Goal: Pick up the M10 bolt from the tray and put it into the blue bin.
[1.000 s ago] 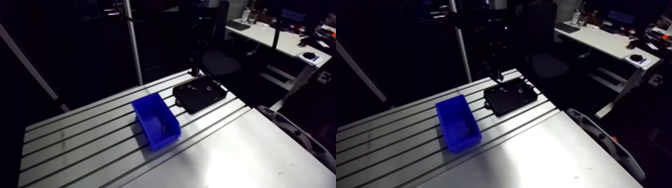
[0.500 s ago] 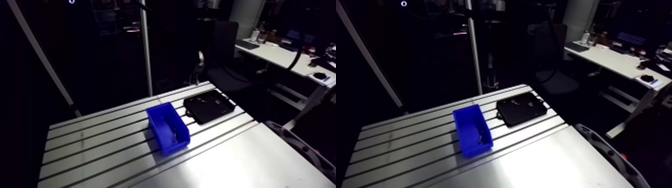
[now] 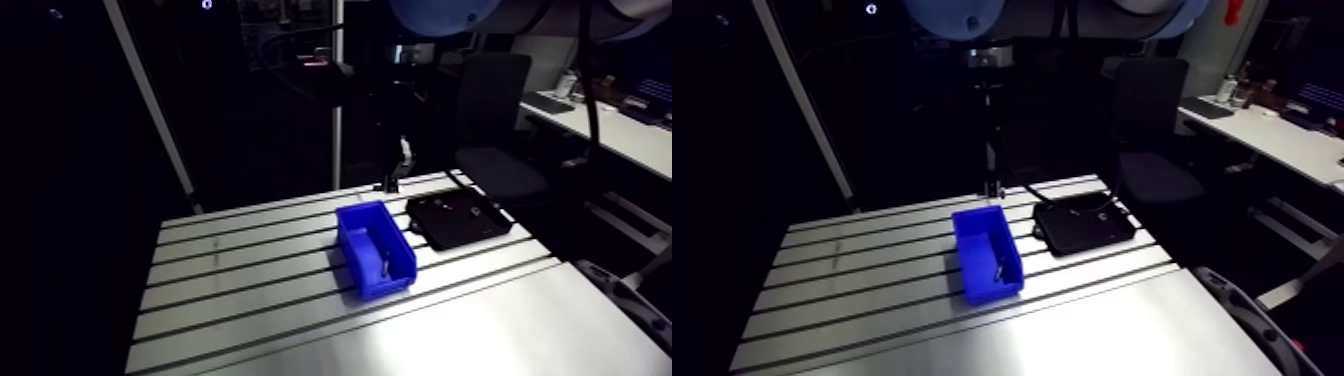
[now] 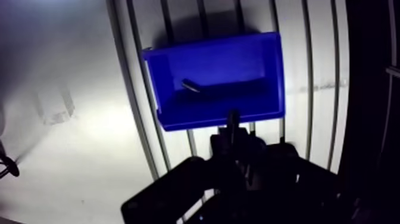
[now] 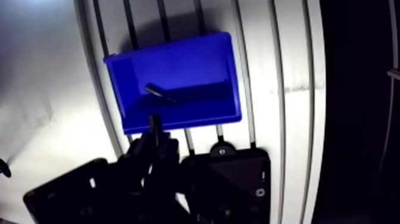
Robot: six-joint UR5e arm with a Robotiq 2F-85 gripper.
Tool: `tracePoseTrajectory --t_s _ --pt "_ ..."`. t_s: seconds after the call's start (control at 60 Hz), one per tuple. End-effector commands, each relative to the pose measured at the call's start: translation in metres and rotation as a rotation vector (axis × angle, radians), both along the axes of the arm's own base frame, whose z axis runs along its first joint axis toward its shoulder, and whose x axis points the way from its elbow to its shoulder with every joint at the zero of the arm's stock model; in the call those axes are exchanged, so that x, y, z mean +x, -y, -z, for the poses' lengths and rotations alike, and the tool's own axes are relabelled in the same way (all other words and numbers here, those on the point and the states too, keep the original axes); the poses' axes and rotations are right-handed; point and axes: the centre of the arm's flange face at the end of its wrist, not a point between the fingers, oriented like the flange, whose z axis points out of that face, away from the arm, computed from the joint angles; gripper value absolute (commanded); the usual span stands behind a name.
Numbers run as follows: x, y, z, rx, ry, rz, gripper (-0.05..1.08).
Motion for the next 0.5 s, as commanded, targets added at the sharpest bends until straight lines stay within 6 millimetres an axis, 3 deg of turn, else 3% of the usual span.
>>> tracePoseTrajectory --t_s 0.017,0.5 --pt "0.004 0.02 0.019 0.031 0.002 -0.042 1.05" --pt "0.002 0.012 0.058 0.021 0.034 -0.022 1.04"
